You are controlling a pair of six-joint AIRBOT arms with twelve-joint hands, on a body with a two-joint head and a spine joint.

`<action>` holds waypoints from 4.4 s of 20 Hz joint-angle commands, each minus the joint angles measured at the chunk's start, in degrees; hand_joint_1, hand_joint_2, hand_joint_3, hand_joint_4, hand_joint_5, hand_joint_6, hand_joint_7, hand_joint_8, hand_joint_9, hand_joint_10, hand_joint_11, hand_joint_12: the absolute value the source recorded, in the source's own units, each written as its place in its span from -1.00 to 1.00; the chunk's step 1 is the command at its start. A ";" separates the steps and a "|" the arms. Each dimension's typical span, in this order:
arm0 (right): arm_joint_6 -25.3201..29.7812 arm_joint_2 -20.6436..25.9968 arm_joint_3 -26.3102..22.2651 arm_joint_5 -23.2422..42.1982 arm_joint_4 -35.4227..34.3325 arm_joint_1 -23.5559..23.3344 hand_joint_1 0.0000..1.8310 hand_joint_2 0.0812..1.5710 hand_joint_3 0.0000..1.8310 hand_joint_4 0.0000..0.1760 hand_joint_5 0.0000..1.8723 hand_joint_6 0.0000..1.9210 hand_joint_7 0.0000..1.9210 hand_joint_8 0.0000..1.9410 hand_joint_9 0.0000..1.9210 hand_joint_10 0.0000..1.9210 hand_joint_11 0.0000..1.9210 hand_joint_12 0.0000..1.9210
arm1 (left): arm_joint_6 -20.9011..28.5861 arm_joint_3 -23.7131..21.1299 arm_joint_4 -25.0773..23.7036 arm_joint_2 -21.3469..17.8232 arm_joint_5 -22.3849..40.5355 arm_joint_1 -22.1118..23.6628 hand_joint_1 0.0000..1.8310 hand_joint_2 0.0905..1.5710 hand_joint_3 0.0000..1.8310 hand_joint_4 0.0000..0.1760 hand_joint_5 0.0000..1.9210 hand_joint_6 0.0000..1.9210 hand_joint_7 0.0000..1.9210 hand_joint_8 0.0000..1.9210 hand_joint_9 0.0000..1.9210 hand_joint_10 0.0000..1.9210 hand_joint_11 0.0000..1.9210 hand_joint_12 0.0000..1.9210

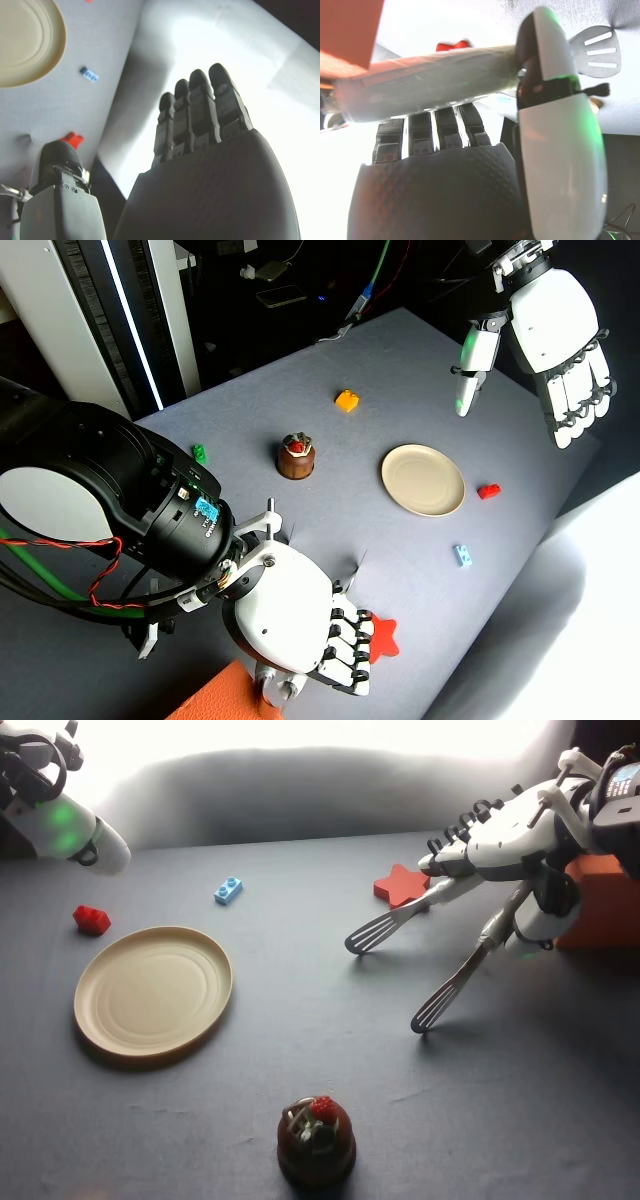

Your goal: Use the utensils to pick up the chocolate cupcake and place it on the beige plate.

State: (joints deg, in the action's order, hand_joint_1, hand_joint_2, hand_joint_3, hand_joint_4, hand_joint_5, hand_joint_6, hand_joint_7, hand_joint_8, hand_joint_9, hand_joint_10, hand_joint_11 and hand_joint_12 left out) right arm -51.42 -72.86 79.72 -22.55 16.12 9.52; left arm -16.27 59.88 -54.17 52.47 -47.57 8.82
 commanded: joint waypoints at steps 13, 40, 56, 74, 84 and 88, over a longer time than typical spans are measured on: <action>-0.30 0.91 -0.98 3.78 1.06 -0.82 0.11 0.47 -0.99 -1.00 -0.73 -0.99 -0.74 -0.99 -0.71 -0.98 -1.00 -0.19 | -0.29 0.32 -3.55 -0.33 1.51 0.82 -0.68 0.27 -1.00 -1.00 -0.87 -1.00 -0.83 -1.00 -0.85 -1.00 -1.00 -0.80; 0.60 1.01 -2.44 3.43 1.05 -1.77 0.22 0.40 -1.00 -1.00 -0.24 -0.98 -0.45 -0.35 -0.63 0.30 -0.79 0.75 | -0.35 0.47 -3.55 -0.28 1.50 0.92 -0.71 0.28 -1.00 -1.00 -0.85 -1.00 -0.81 -1.00 -0.82 -1.00 -1.00 -0.69; 1.40 3.73 -8.79 3.05 0.96 -6.92 0.20 0.42 -1.00 -1.00 -0.19 -0.97 -0.52 -0.14 -0.67 0.31 -0.77 0.74 | -1.69 0.97 -2.24 -0.08 1.44 1.22 -0.70 0.28 -1.00 -1.00 -0.87 -1.00 -0.84 -1.00 -0.84 -1.00 -1.00 -0.74; 2.03 7.19 -22.52 4.25 1.30 -10.52 0.28 0.37 -1.00 -1.00 -0.15 -0.97 -0.38 -0.17 -0.49 0.21 -0.60 0.59 | -1.69 0.99 -2.29 -0.12 1.14 1.29 -0.71 0.28 -1.00 -1.00 -0.85 -1.00 -0.81 -1.00 -0.82 -1.00 -1.00 -0.70; 3.52 7.45 -26.25 6.18 6.96 -7.16 0.31 0.34 -1.00 -1.00 -0.12 -0.97 -0.37 -0.23 -0.49 0.15 -0.64 0.50 | -1.88 0.95 -2.28 -0.12 1.17 1.43 -0.70 0.27 -1.00 -1.00 -0.86 -1.00 -0.82 -1.00 -0.83 -1.00 -1.00 -0.74; 3.52 7.39 -26.81 6.33 7.52 -6.18 0.30 0.35 -1.00 -1.00 -0.12 -0.98 -0.36 -0.32 -0.49 0.14 -0.63 0.56 | -1.87 0.94 -2.27 -0.12 1.18 1.43 -0.73 0.28 -1.00 -1.00 -0.86 -1.00 -0.81 -1.00 -0.83 -1.00 -1.00 -0.73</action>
State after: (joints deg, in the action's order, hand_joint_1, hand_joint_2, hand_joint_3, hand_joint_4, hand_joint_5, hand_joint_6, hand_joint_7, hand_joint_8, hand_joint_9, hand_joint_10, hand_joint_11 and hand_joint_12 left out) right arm -47.90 -65.71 53.10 -21.67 22.57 3.79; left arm -17.93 60.69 -52.36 52.64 -48.34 9.47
